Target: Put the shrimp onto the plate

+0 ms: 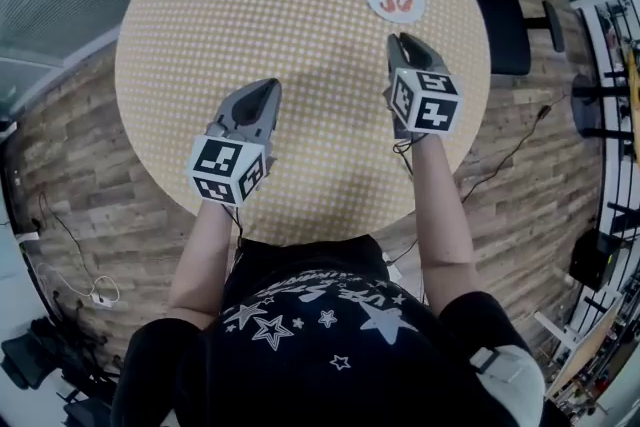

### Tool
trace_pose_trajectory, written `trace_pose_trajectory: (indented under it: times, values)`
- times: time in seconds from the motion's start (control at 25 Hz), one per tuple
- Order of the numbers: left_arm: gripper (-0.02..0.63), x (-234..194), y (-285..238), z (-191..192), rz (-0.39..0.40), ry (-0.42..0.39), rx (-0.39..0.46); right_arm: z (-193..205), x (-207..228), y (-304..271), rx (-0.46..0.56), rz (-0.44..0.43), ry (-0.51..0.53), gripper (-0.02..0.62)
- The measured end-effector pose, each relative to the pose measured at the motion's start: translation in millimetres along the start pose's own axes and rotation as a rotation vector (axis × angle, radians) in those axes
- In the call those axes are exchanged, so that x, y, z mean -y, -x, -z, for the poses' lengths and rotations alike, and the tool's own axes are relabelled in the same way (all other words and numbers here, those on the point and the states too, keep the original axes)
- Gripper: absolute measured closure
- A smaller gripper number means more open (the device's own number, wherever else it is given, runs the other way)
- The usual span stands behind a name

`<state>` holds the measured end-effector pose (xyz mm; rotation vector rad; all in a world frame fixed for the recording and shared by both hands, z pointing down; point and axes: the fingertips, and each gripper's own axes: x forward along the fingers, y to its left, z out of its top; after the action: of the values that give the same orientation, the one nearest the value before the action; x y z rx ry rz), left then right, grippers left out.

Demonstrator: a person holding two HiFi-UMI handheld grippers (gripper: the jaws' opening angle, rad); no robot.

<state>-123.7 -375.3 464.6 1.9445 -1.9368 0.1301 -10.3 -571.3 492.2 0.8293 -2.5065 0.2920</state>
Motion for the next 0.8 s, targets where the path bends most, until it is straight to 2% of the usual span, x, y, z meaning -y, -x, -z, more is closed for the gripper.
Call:
trace_pose_trajectory:
  times: [0.2,0.36,0.56,0.8]
  values:
    - [0.604,-6,38,-10,0.039,-0.028,0.029,-5,-33,43,0.047,0.035,-0.024,0.528]
    - [0.604,-12,68,-16,0.079,0.004,0.061,-8,-62,70,0.089,0.060,-0.043,0.529]
    - [0.604,-18,104,-23,0.137,0.001,0.098,-12,-100,104,0.157,0.079,-0.078,0.529]
    - [0.604,-23,153,-29,0.224,-0.041,0.120,-3,-147,162,0.219,0.138,-0.114,0.529]
